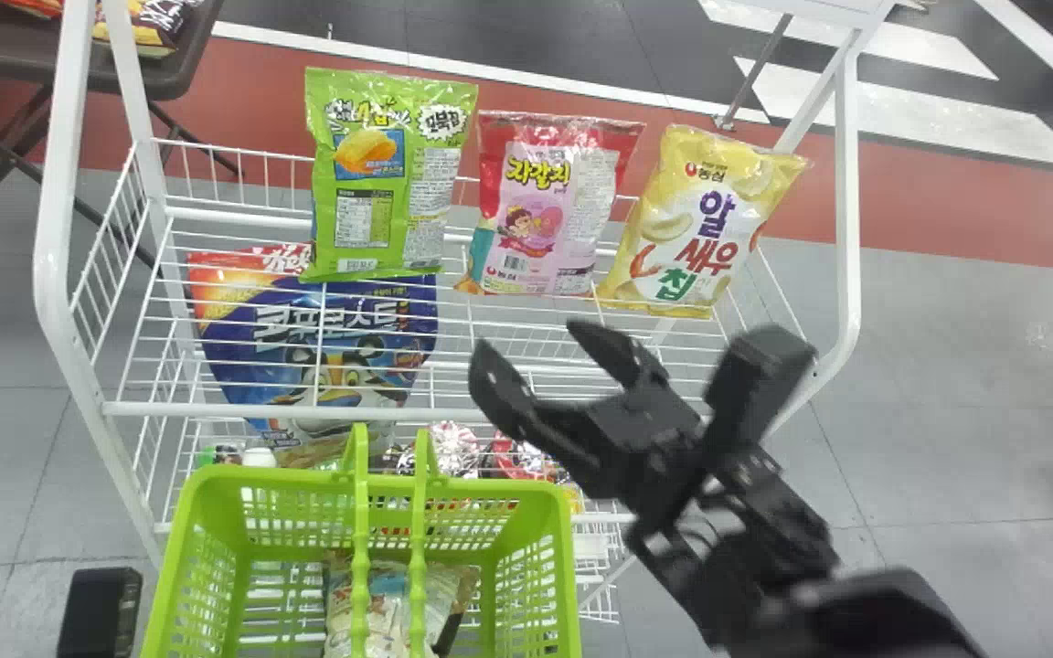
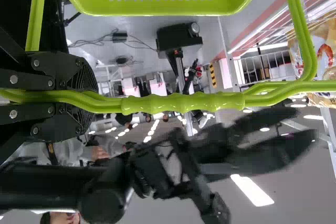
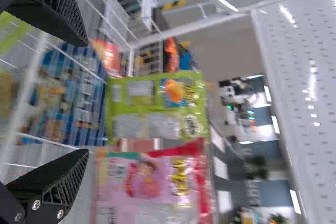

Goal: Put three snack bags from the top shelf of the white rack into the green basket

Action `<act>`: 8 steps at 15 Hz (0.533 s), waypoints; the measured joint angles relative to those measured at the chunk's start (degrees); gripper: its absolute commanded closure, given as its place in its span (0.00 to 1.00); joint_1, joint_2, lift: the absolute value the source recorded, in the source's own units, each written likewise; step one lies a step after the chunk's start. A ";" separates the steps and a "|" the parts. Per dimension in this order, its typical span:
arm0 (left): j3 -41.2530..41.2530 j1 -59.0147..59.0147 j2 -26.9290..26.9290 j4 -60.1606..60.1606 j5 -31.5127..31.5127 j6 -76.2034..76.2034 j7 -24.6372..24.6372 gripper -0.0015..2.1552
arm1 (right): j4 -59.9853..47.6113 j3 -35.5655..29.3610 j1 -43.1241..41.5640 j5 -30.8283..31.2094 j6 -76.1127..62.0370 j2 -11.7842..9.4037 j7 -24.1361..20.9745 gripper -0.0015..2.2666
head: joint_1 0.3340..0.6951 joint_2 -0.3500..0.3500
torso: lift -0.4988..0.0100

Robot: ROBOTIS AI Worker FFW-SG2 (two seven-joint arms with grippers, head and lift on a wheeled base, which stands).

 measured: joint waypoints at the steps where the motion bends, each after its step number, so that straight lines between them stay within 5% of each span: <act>1: -0.01 -0.04 0.00 0.06 -0.03 0.03 0.03 1.00 | 3.62 2.66 -4.61 1.89 -0.23 0.15 -2.50 0.04 | 1.00 0.04 | 0.98; 6: -0.01 -0.40 0.44 0.32 0.07 0.62 -0.30 0.99 | 24.97 11.90 -24.65 11.28 -1.42 3.70 -9.14 0.04 | 1.00 0.27 | 0.98; 8: 0.03 -0.33 0.53 0.41 0.08 0.62 -0.61 1.00 | 33.35 12.74 -30.47 13.15 -2.97 3.86 -11.81 0.04 | 1.00 0.27 | 0.98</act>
